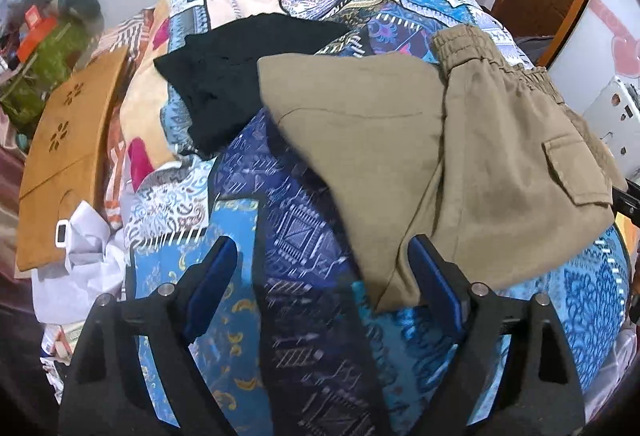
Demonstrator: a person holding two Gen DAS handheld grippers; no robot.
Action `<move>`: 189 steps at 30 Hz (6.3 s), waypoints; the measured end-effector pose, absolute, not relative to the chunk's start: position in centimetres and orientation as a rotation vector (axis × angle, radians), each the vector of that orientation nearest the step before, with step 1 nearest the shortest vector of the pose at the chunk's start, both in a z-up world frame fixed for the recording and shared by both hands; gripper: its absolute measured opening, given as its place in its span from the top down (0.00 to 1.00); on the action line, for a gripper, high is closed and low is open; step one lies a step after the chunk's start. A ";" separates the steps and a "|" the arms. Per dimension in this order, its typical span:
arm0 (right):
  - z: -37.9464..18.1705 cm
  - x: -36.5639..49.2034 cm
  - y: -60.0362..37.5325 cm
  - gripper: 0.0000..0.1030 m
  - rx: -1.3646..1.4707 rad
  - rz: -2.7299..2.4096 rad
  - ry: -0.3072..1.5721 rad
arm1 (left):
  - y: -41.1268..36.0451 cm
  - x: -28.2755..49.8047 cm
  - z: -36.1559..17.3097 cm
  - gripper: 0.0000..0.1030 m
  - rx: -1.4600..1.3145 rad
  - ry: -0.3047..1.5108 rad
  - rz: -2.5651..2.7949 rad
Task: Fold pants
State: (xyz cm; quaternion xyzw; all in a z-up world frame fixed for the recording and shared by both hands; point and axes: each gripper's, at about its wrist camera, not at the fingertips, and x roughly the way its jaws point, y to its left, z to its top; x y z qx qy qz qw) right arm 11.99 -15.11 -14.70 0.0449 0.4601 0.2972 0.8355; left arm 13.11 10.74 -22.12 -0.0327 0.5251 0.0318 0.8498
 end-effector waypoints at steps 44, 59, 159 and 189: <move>-14.2 16.6 -14.8 0.68 0.062 0.618 0.958 | 14.1 15.2 -20.9 0.24 -0.062 1.077 0.108; -17.0 20.1 -15.6 0.34 0.184 0.634 1.126 | 13.5 22.3 -24.0 0.21 -0.344 1.174 -0.118; 3.2 18.6 3.1 0.67 -0.039 0.907 0.463 | 20.6 15.6 -3.2 0.37 -0.031 0.510 0.265; 7.7 4.4 -1.2 0.00 -0.007 0.818 0.131 | 13.5 0.3 1.8 0.00 -0.057 0.216 0.254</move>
